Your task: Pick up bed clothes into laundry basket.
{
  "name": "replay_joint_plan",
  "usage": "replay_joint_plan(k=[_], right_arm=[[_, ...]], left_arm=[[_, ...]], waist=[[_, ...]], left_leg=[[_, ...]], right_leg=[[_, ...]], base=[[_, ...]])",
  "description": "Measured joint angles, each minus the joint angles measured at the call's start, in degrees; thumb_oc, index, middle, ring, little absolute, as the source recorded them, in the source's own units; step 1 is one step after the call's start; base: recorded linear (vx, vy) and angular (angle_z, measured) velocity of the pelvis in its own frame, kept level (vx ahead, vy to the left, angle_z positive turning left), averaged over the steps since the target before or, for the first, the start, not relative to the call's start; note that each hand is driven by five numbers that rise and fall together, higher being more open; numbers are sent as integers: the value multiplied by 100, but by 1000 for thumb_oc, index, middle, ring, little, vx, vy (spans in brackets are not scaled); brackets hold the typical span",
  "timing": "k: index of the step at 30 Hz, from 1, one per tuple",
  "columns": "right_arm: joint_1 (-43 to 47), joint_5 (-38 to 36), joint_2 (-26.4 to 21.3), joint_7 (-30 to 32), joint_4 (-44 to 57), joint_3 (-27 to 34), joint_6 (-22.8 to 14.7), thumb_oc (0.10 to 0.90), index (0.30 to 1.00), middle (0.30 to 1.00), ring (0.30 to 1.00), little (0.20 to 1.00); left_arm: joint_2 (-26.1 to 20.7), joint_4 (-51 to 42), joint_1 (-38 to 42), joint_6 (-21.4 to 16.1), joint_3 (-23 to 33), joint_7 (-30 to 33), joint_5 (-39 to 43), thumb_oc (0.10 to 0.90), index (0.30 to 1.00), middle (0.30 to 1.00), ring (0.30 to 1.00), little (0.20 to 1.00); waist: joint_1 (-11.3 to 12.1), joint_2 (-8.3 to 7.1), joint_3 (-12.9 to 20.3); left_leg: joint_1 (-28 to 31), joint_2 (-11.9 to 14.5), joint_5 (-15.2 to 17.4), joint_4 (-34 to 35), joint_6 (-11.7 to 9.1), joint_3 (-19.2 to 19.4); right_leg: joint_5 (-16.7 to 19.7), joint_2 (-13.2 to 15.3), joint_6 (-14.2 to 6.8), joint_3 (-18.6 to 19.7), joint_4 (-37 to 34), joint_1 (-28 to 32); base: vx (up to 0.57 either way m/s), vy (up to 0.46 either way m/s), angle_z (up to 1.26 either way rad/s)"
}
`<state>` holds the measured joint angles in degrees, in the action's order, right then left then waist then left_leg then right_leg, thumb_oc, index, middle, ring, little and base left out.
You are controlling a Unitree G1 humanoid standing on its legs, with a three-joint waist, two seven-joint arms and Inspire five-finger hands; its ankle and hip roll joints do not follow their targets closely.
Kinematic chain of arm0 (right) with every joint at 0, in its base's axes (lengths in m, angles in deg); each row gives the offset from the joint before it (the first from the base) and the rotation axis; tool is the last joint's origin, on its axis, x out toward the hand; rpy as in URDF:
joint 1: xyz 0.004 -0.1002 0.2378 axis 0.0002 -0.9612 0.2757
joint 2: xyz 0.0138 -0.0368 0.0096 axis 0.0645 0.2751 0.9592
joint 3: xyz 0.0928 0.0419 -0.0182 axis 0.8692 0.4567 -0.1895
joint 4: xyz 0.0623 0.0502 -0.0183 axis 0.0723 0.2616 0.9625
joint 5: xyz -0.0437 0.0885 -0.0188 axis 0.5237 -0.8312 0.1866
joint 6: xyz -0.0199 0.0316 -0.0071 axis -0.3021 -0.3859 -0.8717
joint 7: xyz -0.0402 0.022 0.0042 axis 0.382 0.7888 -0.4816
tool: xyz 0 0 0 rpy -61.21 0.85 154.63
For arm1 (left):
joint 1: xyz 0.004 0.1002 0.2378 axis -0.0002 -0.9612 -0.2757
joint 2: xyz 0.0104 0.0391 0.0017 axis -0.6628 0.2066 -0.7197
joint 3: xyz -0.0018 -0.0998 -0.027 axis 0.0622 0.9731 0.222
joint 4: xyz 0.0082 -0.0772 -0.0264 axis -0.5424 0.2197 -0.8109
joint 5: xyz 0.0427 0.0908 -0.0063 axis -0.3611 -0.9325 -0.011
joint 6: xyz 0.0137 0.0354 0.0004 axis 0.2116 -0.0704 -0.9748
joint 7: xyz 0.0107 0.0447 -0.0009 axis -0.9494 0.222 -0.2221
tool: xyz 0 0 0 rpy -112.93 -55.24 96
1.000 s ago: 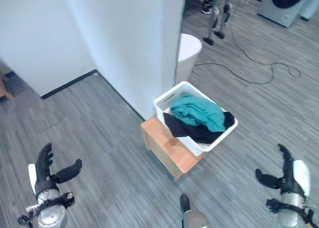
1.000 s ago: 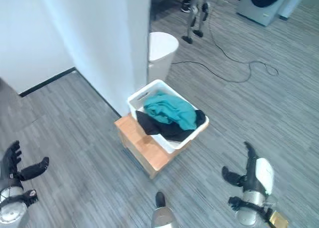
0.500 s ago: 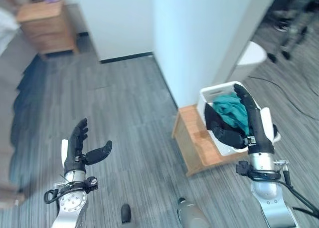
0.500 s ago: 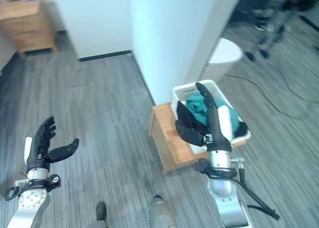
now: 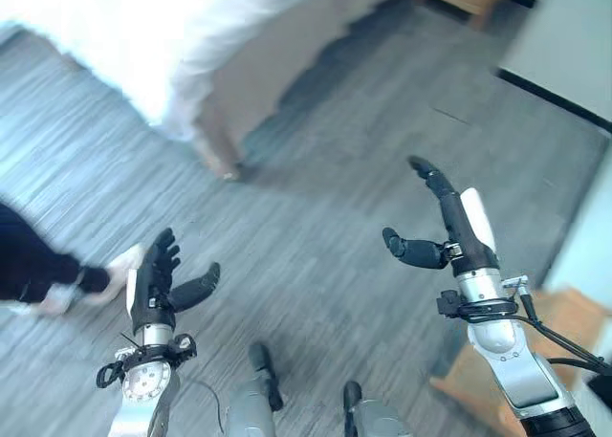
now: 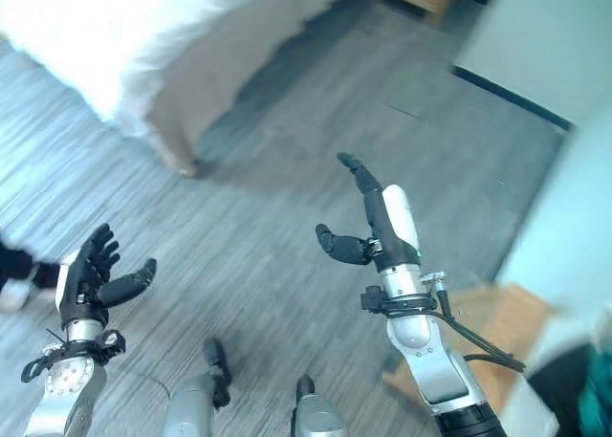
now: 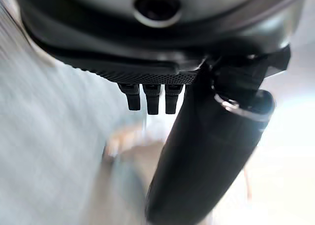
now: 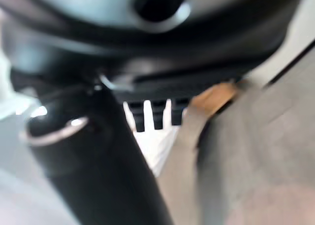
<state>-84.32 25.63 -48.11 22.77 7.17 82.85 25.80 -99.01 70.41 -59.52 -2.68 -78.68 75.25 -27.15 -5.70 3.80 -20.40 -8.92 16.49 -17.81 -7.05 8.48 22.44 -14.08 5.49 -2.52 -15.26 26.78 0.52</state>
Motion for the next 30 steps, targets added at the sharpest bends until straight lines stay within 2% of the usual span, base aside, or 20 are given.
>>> replay_joint_plan(k=[1, 2, 3, 4, 5, 6, 7, 8, 9, 10, 11, 12, 14, 15, 17, 18, 19, 22, 28, 30], right_arm=[[92, -11, -43, -30, -46, 46, 25, 800, 900, 900, 900, 900], [188, -30, -119, -50, 8, -39, 42, 800, 900, 900, 900, 900], [205, -31, -94, -76, 61, -42, 43, 800, 900, 900, 900, 900], [183, -32, -12, -182, -14, -27, 79, 800, 900, 900, 900, 900], [94, -27, 43, -236, 0, -6, 93, 800, 900, 900, 900, 900], [-9, -29, 91, -259, 3, 44, 141, 800, 900, 900, 900, 900], [-49, -28, 151, -264, -3, 30, 177, 800, 900, 900, 900, 900], [-74, -26, 137, -254, -31, -1, 182, 800, 900, 900, 900, 900], [-114, -27, 138, -247, -39, -32, 191, 800, 900, 900, 900, 900], [-191, -14, 147, -250, -20, -177, 186, 800, 900, 900, 900, 900], [-240, 3, 177, -245, 4, -287, 162, 800, 900, 900, 900, 900], [-243, 2, 239, -239, -2, -328, 148, 800, 900, 900, 900, 900], [41, -1, 213, -247, -137, -465, 161, 800, 900, 900, 900, 900], [125, 11, 201, -215, -156, -479, 142, 800, 900, 900, 900, 900], [104, 4, 154, -167, -259, -595, 171, 800, 900, 900, 900, 900], [117, 4, 135, -168, -294, -614, 177, 800, 900, 900, 900, 900], [148, 4, 65, -163, -256, -576, 149, 800, 900, 900, 900, 900], [254, 4, -97, -118, -276, -194, 148, 800, 900, 900, 900, 900], [511, 16, -72, 82, -721, 6, 189, 800, 900, 900, 900, 900], [470, 16, -63, 84, -755, -3, 244, 800, 900, 900, 900, 900]], left_arm=[[58, -18, 6, 11, 94, -16, 73, 800, 900, 900, 900, 900], [63, -72, -82, -23, 255, 12, 85, 800, 900, 900, 900, 900], [-25, -88, -56, -19, 360, -40, 75, 800, 900, 900, 900, 900], [-123, 31, -2, 103, 360, -114, 52, 800, 900, 900, 900, 900], [-242, 21, -133, 135, 392, -134, 29, 800, 900, 900, 900, 900], [-280, 126, -105, 198, 232, -58, -188, 800, 900, 900, 900, 900], [-293, 309, -35, 247, 90, 17, -328, 800, 900, 900, 900, 900], [-318, 447, 100, 265, -146, -23, -514, 800, 900, 900, 900, 900], [-330, 449, 174, 293, -245, -69, -608, 800, 900, 900, 900, 900], [-344, 446, 209, 306, -278, -124, -621, 800, 900, 900, 900, 900], [-285, 521, 281, 316, -231, -96, -640, 800, 900, 900, 900, 900], [-231, 555, 433, 315, -186, -62, -692, 800, 900, 900, 900, 900], [-150, 746, 726, 350, -131, -12, -818, 800, 900, 900, 900, 900], [-90, 786, 782, 347, -143, 86, -847, 800, 900, 900, 900, 900], [-278, 866, 751, 328, -187, 38, -1005, 800, 900, 900, 900, 900], [-290, 808, 662, 332, -187, 46, -1027, 800, 900, 900, 900, 900], [-360, 493, 387, 307, -90, 91, -1064, 800, 900, 900, 900, 900], [-356, 384, 204, 252, -13, 96, -1071, 800, 900, 900, 900, 900], [-368, 487, 288, 300, 37, 103, -1270, 800, 900, 900, 900, 900], [-401, 460, 389, 300, 40, 119, -1290, 800, 900, 900, 900, 900]], waist=[[7, 170, 106], [110, 172, 242], [149, 58, 234], [138, 200, 188], [306, 177, 185], [194, 138, 195], [126, 112, 262], [120, 104, 281], [21, 87, 288], [-26, 91, 334], [-2, 174, 324], [-50, 161, 324], [13, 280, 235], [-124, 418, 149], [-233, 215, 103], [-157, 266, 141], [-56, 232, 160], [-121, 245, 169], [-143, 1, 261], [-158, -4, 264]], left_leg=[[-129, -100, 38, 267, 44, 26], [-304, -264, 58, 410, -24, 282], [-323, -353, 204, 337, -223, 422], [-291, -225, 533, 220, -672, 500], [-63, -274, 652, 379, -808, 592], [69, -451, 964, 384, -937, 618], [165, -760, 926, 491, -966, 421], [199, -982, 913, 576, -710, 419], [234, -990, 875, 658, -604, 366], [292, -1056, 864, 819, -591, -74], [284, -1116, 955, 901, -524, -516], [312, -1065, 939, 1069, -508, -905], [356, -1019, 967, 1203, -415, -1401], [363, -968, 866, 1202, -554, -1612], [704, -1204, 849, 1207, -751, -1660], [731, -1106, 801, 1209, -756, -1588], [769, -965, 701, 1212, -882, -1329], [810, -824, 808, 1219, -1037, -1076], [881, -776, 868, 1209, -1162, -1014], [893, -789, 943, 1209, -1263, -1023]], right_leg=[[-352, 182, -30, 322, 846, -719], [-229, 499, -140, 286, -316, -836], [448, 751, -457, 225, -1184, -725], [749, 594, -542, -407, -1791, -78], [781, 607, -543, -553, -1999, 264], [739, 719, -598, -806, -1996, 599], [743, 876, -602, -921, -1820, 779], [763, 1082, -588, -916, -1154, 648], [768, 1176, -556, -791, -699, 490], [540, 1077, -574, 30, -453, 251], [246, 545, -720, 1293, -1099, 211], [86, 173, -642, 2041, -1602, 112], [303, -270, -266, 2462, -1700, -774], [517, -454, -218, 2762, -1795, -1034], [1840, -135, -447, 2635, -2253, -1017], [1923, -223, -374, 2634, -2338, -946], [1978, -265, -285, 2520, -2717, -686], [2085, -432, -131, 2289, -3198, -333], [2067, -429, -127, 2313, -3197, -312], [2054, -403, -144, 2315, -3200, -312]], base=[[398, 339, 187], [241, 179, 136], [211, 192, 131], [175, 168, 110], [193, 220, 135], [168, 183, 146], [150, 147, 169], [127, 81, 149], [205, 152, 130], [238, 131, 123], [281, 122, 146], [218, -13, 132], [189, -41, 113], [95, -6, 147], [50, -79, 143], [112, -139, 50], [184, -138, 26], [112, -73, 35], [35, -81, -8], [27, -69, 1]])
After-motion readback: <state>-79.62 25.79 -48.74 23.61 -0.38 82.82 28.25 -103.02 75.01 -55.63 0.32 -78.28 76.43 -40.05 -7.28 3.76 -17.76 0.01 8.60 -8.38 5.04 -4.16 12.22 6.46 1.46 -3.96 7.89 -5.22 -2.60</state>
